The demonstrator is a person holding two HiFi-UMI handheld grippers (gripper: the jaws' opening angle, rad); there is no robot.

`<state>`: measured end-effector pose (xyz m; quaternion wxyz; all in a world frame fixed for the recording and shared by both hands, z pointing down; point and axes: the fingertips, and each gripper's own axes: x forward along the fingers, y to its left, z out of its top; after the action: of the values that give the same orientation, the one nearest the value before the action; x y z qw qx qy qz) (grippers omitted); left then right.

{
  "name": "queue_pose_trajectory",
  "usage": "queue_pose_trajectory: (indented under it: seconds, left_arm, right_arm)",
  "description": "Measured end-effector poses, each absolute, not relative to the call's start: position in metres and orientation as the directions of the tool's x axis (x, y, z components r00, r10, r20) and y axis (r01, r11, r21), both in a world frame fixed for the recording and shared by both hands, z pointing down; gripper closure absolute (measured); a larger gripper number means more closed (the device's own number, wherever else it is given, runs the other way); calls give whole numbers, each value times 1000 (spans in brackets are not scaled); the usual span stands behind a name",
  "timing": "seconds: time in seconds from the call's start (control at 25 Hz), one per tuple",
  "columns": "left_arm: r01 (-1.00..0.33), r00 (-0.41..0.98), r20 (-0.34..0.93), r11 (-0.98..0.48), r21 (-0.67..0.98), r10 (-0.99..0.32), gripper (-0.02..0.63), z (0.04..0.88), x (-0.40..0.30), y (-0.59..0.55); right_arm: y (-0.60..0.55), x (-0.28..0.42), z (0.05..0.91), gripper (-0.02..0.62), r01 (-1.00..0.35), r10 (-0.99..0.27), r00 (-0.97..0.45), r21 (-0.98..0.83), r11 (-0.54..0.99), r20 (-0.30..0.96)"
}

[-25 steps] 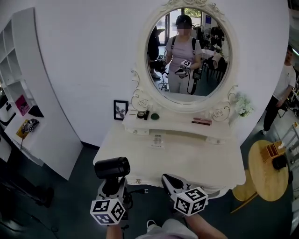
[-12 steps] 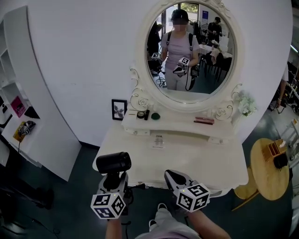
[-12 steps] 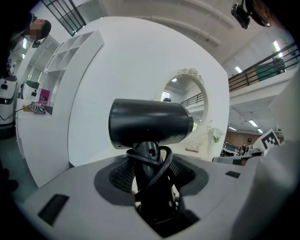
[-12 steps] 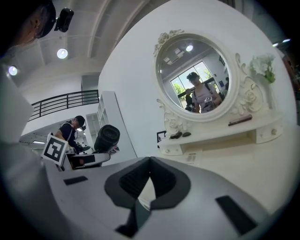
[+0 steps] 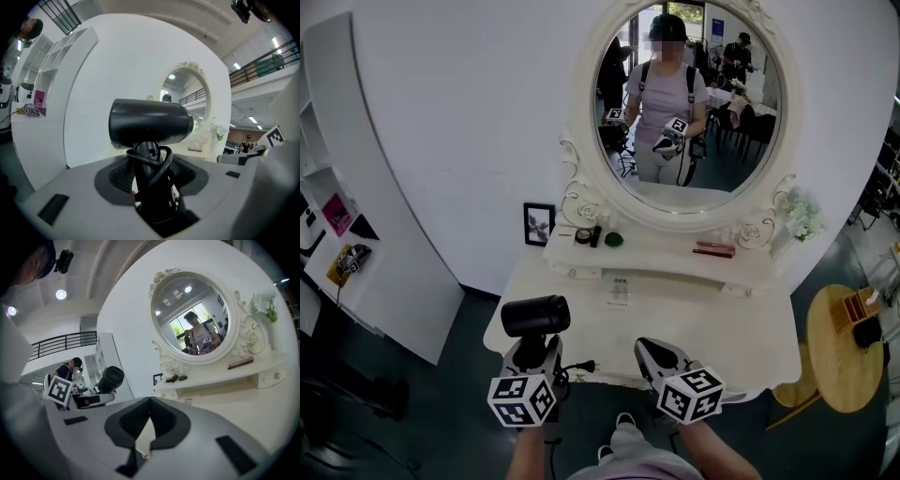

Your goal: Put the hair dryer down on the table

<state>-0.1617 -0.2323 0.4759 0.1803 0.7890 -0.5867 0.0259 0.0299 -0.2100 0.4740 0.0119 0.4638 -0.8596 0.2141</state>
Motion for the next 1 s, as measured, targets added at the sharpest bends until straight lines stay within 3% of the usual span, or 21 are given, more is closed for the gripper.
queue_pose_trajectory:
  seconds: [1.0]
  left_arm:
    - [-954, 300, 451, -253, 162, -841, 394, 546, -132, -328]
  right_arm:
    - [-246, 31, 483, 593, -783, -770, -594, -388, 487, 234]
